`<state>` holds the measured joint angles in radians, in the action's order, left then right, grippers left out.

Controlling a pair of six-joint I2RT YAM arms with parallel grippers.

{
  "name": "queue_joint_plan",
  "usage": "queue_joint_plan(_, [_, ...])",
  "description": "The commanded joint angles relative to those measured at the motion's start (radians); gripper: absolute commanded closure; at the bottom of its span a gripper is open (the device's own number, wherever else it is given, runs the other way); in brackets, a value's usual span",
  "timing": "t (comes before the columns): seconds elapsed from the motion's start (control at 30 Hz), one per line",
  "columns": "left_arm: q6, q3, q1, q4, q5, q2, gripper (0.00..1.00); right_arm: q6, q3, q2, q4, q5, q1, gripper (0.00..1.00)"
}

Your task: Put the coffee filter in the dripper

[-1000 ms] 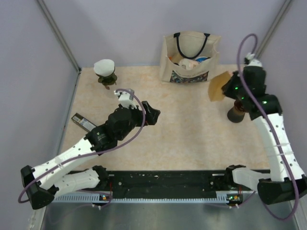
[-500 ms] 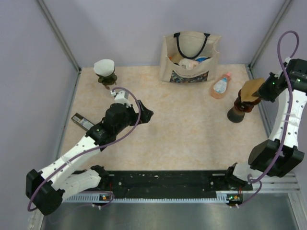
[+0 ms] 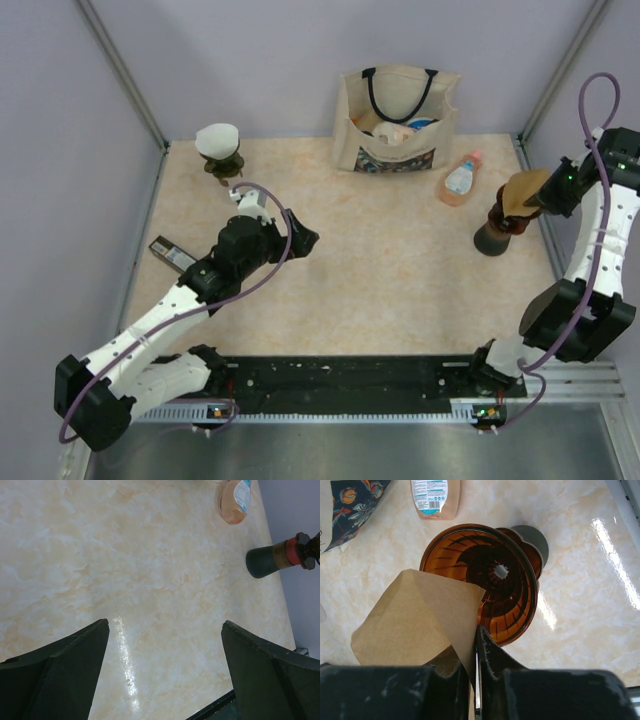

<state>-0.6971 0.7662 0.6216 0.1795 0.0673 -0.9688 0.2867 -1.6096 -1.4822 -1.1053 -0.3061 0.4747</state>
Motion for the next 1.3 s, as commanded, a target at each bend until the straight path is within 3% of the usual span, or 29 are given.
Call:
queue_joint_plan(0.0, [0.005, -0.004, -0.006, -0.045, -0.017, 0.022, 0.01, -0.015, -0.003, -0.032, 0.025, 0.015, 0.007, 0.87])
queue_joint_plan(0.1, [0.004, -0.005, -0.008, -0.040, -0.020, 0.027, 0.01, -0.009, -0.016, -0.035, 0.024, 0.041, 0.007, 0.68])
queue_joint_plan(0.4, [0.008, -0.008, -0.008, -0.043, -0.017, 0.033, 0.01, 0.003, -0.133, 0.014, -0.004, 0.177, 0.007, 0.56])
queue_joint_plan(0.53, [0.013, -0.002, -0.010, -0.041, -0.018, 0.021, 0.01, -0.004, -0.211, 0.039, -0.039, 0.234, 0.007, 0.57])
queue_joint_plan(0.63, [0.013, -0.001, -0.010, -0.043, -0.018, 0.015, 0.01, -0.011, -0.236, 0.046, -0.038, 0.174, -0.004, 0.68])
queue_joint_plan(0.73, [0.013, 0.001, -0.010, -0.044, -0.020, 0.010, 0.01, -0.033, -0.234, 0.027, -0.034, 0.174, -0.069, 0.73])
queue_joint_plan(0.83, [0.016, -0.002, -0.010, -0.048, -0.020, 0.007, 0.01, -0.024, -0.234, -0.027, -0.036, 0.258, -0.152, 0.78])
queue_joint_plan(0.97, [0.019, -0.002, -0.011, -0.038, -0.015, 0.004, 0.01, 0.006, -0.233, -0.090, -0.041, 0.301, -0.174, 0.85])
queue_joint_plan(1.07, [0.022, -0.002, -0.011, -0.035, -0.009, 0.008, 0.01, 0.005, -0.213, -0.102, -0.045, 0.367, -0.174, 0.86])
queue_joint_plan(1.27, [0.025, -0.004, -0.010, -0.037, -0.009, 0.009, 0.01, -0.020, -0.136, -0.133, -0.002, 0.315, -0.174, 0.86])
